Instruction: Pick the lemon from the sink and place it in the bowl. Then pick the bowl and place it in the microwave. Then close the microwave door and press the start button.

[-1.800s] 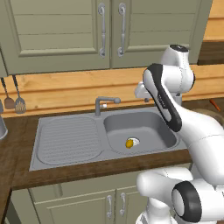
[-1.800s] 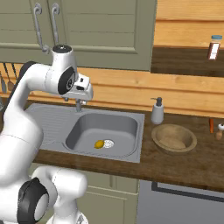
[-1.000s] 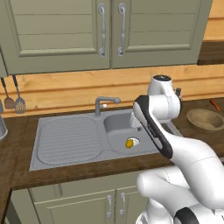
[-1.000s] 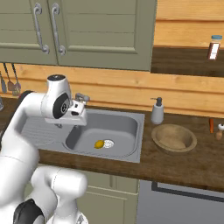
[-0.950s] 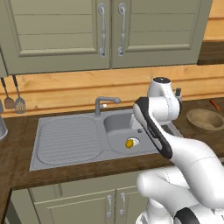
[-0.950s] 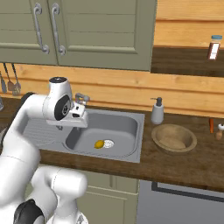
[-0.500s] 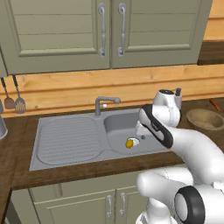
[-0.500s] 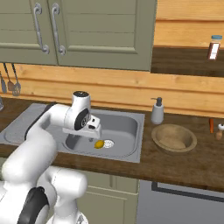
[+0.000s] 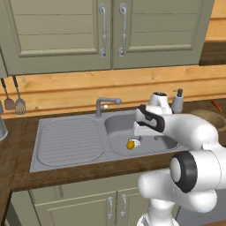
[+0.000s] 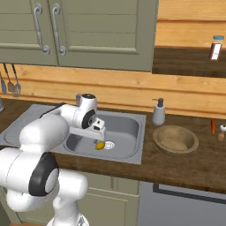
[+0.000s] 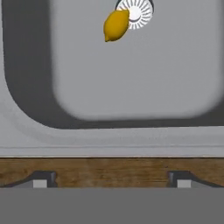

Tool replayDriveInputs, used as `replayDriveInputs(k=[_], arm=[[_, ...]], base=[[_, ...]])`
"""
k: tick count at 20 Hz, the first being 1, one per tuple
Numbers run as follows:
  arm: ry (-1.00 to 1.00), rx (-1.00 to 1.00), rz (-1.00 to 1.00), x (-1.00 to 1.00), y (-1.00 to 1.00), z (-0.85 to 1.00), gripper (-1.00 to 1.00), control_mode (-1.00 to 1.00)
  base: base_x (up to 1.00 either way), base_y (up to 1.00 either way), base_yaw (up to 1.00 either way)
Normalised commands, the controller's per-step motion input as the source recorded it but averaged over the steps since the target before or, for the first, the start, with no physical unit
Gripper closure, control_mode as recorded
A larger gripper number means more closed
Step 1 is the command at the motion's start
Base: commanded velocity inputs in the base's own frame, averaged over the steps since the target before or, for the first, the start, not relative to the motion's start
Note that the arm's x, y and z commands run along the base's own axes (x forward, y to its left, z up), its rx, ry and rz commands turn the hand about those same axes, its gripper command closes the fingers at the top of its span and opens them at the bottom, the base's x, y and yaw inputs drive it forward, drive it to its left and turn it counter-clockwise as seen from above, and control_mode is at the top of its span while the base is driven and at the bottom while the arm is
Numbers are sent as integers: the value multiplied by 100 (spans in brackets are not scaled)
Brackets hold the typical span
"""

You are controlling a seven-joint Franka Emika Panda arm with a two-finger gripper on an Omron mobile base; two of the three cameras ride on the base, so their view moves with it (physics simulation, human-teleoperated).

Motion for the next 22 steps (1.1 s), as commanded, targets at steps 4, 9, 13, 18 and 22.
replayDriveInputs(k=[4, 9, 13, 18, 22], arm=[[12, 0, -7, 41, 0, -51, -100, -100], [2, 0, -6, 19, 0, -33, -100, -100], [0, 0, -1, 20, 0, -33, -100, -100], [2, 0, -1, 16, 0, -31, -100, -100], [5, 0, -4, 29, 0, -23, -100, -100]], base=[[0, 0, 0], [0, 0, 0], [0, 0, 0], [0, 0, 0], [0, 0, 0]])
